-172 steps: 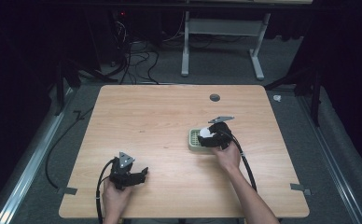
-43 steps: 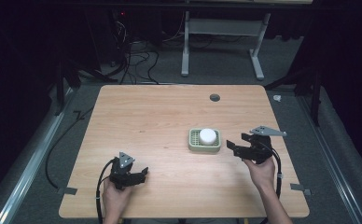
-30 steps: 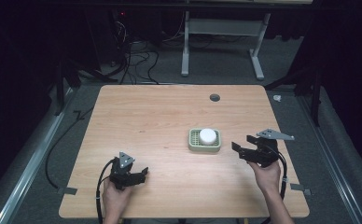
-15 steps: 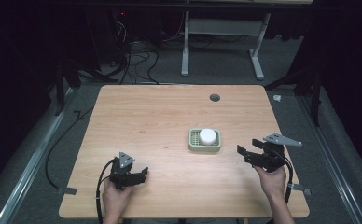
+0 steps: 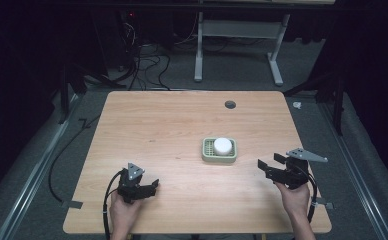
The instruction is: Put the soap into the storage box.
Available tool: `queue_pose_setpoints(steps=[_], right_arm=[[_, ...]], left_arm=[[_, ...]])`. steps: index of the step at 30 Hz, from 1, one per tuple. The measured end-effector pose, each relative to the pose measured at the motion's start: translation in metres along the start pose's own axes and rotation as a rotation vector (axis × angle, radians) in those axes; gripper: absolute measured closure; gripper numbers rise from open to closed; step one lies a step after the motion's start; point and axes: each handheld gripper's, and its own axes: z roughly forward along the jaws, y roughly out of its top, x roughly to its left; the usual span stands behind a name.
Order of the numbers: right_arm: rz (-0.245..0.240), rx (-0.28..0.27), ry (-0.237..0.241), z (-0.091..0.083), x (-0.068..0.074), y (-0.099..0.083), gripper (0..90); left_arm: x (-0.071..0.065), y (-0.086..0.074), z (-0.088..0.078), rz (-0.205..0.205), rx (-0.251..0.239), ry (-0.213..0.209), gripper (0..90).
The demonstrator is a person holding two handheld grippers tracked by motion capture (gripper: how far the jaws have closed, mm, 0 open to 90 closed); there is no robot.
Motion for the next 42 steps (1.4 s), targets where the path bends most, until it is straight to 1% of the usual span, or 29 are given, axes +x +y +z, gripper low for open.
queue_pose_setpoints(steps=[1,3,11,20,31,32,42], right_arm=[[-0.002,-0.003,-0.001,0.0,-0.001,-0.001,26.7],[0.019,-0.008,-0.004,-0.003,-0.004,-0.003,26.8],[0.024,-0.006,-0.007,-0.005,-0.007,-0.008,26.8],[0.039,0.003,-0.002,-0.003,-0.008,-0.016,26.8],[0.043,0.017,-0.002,0.001,-0.008,-0.024,26.8],[0.05,0.02,-0.002,0.002,-0.007,-0.025,26.8],[0.051,0.035,0.0,0.007,-0.006,-0.031,26.8]], left_arm=[[0.0,0.0,0.0,0.0,0.0,0.0,19.7],[0.0,0.0,0.0,0.0,0.0,0.0,19.7],[0.0,0.0,0.0,0.0,0.0,0.0,19.7],[0.0,0.0,0.0,0.0,0.0,0.0,19.7],[0.0,0.0,0.0,0.0,0.0,0.0,19.7],[0.0,0.0,0.0,0.001,0.0,0.0,19.7],[0.0,0.0,0.0,0.0,0.0,0.0,19.7]])
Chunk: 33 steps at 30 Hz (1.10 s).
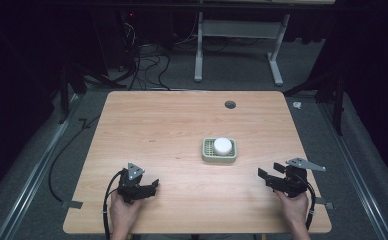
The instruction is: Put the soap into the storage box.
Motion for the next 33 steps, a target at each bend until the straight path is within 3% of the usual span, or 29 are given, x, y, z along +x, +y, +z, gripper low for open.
queue_pose_setpoints(steps=[33], right_arm=[[-0.032,0.071,-0.027,0.03,0.012,-0.015,27.4]], left_arm=[[0.0,0.0,0.0,0.0,0.0,0.0,19.7]])
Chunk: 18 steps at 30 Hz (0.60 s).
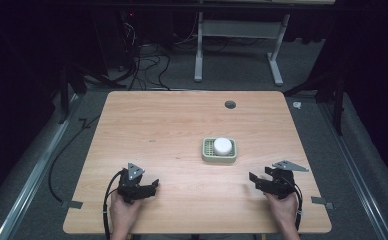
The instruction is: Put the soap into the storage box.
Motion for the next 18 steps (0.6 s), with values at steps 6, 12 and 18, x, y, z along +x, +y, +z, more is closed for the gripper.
queue_pose_setpoints(steps=[6,12,18], right_arm=[[-0.017,0.01,-0.011,0.005,0.002,-0.001,27.3],[-0.025,0.022,-0.022,0.01,0.004,-0.002,27.4],[-0.041,0.027,-0.033,0.015,0.007,-0.002,27.4]], left_arm=[[0.0,0.0,0.0,0.0,0.0,0.0,19.7],[0.0,0.0,0.0,0.0,0.0,0.0,19.7],[0.0,0.0,0.0,0.001,0.0,0.001,19.8]])
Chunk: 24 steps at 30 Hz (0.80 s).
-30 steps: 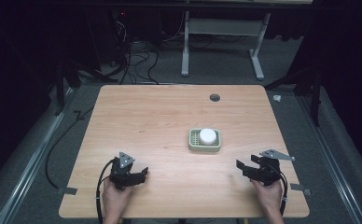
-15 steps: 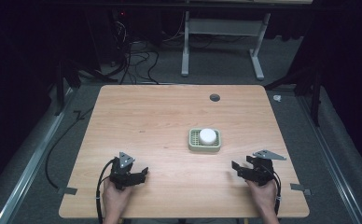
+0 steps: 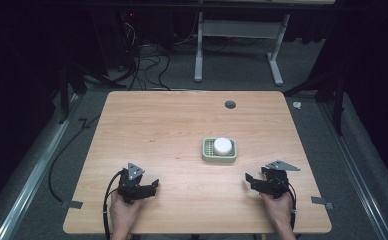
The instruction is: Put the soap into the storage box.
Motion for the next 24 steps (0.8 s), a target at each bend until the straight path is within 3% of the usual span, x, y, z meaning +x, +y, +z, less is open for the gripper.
queue_pose_setpoints(steps=[14,24], right_arm=[[-0.024,0.021,-0.028,0.005,0.006,0.001,27.1],[-0.103,0.048,-0.089,0.009,0.015,0.001,25.2]], left_arm=[[0.0,0.0,0.0,0.0,0.0,0.0,19.7],[0.0,0.0,0.0,0.0,0.001,-0.001,19.7]])
